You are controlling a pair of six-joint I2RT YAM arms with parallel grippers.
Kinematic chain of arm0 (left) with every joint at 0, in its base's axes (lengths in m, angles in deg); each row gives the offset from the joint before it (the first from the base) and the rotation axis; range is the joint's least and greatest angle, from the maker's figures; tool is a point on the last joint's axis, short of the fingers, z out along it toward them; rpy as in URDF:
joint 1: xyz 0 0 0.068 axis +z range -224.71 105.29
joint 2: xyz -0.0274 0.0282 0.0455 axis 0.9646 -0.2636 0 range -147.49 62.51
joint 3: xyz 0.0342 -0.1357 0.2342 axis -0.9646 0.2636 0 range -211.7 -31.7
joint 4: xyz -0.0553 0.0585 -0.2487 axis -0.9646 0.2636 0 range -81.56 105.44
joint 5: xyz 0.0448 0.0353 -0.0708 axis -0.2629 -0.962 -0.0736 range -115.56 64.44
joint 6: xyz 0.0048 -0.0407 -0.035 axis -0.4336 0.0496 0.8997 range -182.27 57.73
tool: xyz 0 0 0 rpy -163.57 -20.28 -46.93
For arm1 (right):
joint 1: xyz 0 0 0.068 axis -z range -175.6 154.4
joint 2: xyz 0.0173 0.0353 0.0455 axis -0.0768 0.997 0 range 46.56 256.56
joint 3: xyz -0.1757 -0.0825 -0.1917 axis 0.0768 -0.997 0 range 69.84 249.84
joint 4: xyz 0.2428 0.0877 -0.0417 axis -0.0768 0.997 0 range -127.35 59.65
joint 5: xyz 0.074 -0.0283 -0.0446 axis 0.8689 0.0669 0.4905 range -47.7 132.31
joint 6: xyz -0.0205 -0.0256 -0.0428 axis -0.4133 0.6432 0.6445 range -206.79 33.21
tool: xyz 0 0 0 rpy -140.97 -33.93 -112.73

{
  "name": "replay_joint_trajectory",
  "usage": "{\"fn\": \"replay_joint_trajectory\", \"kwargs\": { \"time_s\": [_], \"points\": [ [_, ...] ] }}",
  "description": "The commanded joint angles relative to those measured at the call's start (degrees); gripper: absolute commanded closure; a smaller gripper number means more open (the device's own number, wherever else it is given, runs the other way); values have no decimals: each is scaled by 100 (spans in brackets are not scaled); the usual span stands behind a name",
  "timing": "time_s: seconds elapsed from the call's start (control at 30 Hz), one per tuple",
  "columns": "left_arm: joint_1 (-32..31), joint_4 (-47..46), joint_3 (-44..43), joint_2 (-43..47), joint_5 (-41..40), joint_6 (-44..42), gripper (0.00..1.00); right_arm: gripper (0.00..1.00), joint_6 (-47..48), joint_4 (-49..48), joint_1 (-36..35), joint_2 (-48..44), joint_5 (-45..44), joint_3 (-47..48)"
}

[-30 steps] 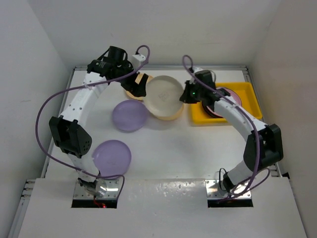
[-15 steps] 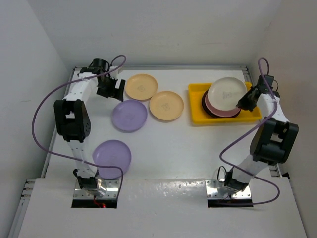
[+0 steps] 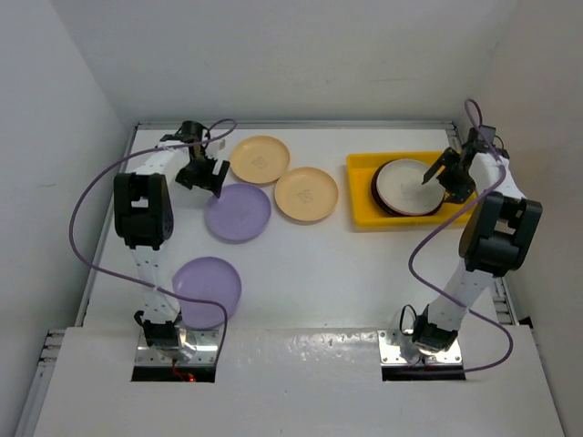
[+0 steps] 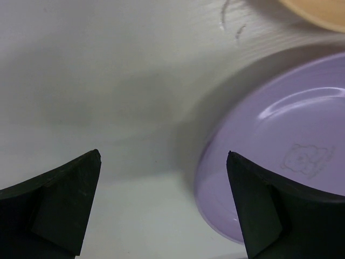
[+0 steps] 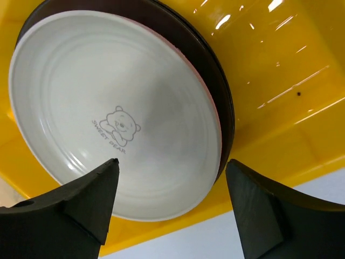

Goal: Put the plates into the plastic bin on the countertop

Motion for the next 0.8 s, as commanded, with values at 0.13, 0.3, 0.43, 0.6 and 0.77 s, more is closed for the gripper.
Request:
{"fn": "replay_joint_trajectory", "kwargs": {
  "time_s": [0.13,0.3,0.43,0.6,0.77],
  "points": [
    [36,-114,120,-599,-283,-311,12,18,932,591,-544,-444,-1135,548],
    [36,361,225,-662,1291,-619,48,18,985,539,-896,-1078,-1286,503],
    [36,589,226,-600,1230,-786,100,23,1046,293,-1421,-1604,-1146,162],
    [97,642,-54,286,1913,-926,100,32,1635,-137,-3098,-1816,-610,-6],
    [-535,642,-573,1333,2179,-1164,100,60,1671,-953,-4243,-1492,85,150]
  ]
}}
